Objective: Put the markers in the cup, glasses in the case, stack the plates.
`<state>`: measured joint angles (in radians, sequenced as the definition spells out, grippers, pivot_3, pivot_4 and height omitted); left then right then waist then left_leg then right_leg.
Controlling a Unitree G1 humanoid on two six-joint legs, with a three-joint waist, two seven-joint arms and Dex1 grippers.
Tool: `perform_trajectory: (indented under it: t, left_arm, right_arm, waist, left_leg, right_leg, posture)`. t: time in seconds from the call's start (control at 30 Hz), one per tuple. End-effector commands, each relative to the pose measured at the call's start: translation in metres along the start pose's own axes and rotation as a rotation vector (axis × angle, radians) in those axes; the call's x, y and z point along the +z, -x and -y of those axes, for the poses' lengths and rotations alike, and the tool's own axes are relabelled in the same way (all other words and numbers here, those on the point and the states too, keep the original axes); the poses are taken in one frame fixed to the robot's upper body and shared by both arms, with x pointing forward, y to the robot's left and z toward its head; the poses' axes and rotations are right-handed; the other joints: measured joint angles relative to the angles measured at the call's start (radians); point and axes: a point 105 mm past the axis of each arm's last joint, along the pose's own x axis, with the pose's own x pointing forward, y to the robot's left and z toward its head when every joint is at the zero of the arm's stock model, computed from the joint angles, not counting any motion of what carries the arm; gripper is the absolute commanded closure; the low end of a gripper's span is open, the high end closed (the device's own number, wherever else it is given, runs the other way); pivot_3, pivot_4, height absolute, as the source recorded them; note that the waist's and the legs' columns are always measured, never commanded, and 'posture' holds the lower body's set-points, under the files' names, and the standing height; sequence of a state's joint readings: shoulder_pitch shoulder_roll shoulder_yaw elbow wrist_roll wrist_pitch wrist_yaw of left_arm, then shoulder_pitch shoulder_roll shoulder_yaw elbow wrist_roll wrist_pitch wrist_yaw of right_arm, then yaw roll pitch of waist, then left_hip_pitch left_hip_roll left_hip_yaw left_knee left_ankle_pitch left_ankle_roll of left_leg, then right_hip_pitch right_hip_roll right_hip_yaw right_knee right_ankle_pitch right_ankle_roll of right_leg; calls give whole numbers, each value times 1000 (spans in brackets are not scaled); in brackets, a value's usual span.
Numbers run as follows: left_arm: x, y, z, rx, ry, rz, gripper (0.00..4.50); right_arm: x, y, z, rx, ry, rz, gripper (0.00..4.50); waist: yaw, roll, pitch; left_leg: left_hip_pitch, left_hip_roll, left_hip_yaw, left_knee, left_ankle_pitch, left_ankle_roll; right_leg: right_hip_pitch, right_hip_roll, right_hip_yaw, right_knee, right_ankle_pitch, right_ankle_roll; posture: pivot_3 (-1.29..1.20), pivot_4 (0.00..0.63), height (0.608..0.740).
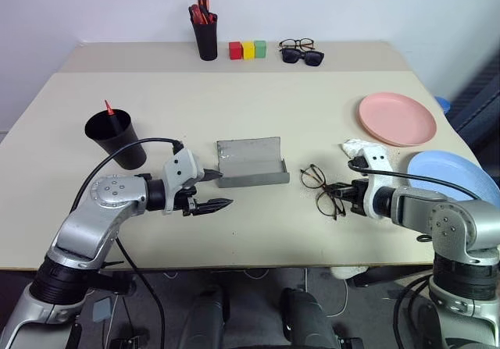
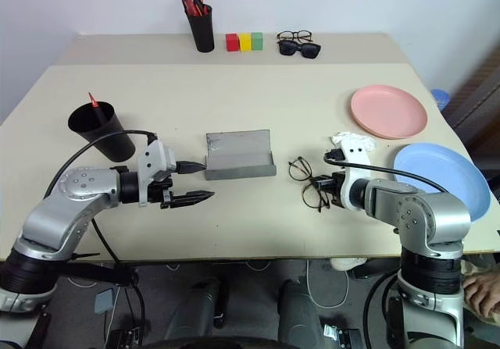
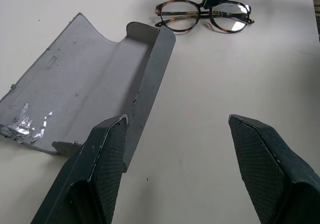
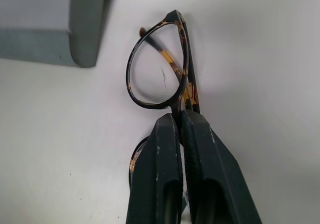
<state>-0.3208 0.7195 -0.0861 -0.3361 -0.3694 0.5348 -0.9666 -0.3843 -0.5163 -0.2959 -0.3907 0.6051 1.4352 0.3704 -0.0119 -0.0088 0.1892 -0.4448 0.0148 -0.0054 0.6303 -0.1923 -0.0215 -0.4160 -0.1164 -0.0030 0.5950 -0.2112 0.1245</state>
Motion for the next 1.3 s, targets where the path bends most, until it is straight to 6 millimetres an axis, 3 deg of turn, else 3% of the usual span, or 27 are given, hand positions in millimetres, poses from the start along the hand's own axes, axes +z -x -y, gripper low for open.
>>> perform_trajectory:
  t: [0.03,0.2,0.47,0.67,0.93,1.07,1.17,1.3]
  left_arm:
    - [11,4,1,11,-36,39,1182]
    - [7,6,13,-30,-37,80,1182]
    - [4,8,13,-30,-74,62,1182]
    - [3,13,17,-7,-77,52,1182]
    - [1,19,19,34,-62,45,1182]
    - [0,22,18,55,-55,40,1182]
    - [0,23,15,69,-54,36,1182]
    - [4,23,8,92,-50,54,1182]
  right_arm:
    - [50,19,-22,106,144,250,4412]
    - [90,12,-62,221,329,441,4412]
    - [103,-33,-114,370,408,544,4412]
    - [94,-55,-121,388,527,527,4412]
    - [83,-64,-114,383,587,502,4412]
    - [69,-66,-115,423,592,441,4412]
    - [59,-65,-111,431,576,395,3550]
    - [53,-63,-98,372,609,374,1552]
  waist:
    - [0,0,0]
    - [-9,0,0]
    - [-2,0,0]
    - [-5,0,0]
    - [-6,0,0]
    - [-4,0,0]
    - [-2,0,0]
    - [-2,0,0]
  left_leg:
    - [0,0,0,0,0,0]
    - [0,0,1,-2,0,0]
    - [-2,1,1,-2,0,0]
    - [-2,0,2,-2,0,0]
    - [-2,1,2,-2,0,0]
    - [-2,1,2,-2,0,-1]
    - [-2,1,2,-2,0,-1]
    - [-2,1,2,-2,0,-1]
  right_leg:
    - [0,0,0,0,0,0]
    - [-3,0,0,0,0,0]
    - [-4,1,0,1,0,0]
    - [-5,0,0,2,0,0]
    - [-6,1,0,4,0,0]
    - [-6,1,0,4,0,0]
    - [-6,1,0,4,0,0]
    - [-6,1,0,4,0,0]
  posture:
    - [0,150,740]
    - [0,150,740]
    - [0,150,740]
    - [0,150,740]
    - [0,150,740]
    - [0,150,740]
    - [0,150,740]
    - [0,150,740]
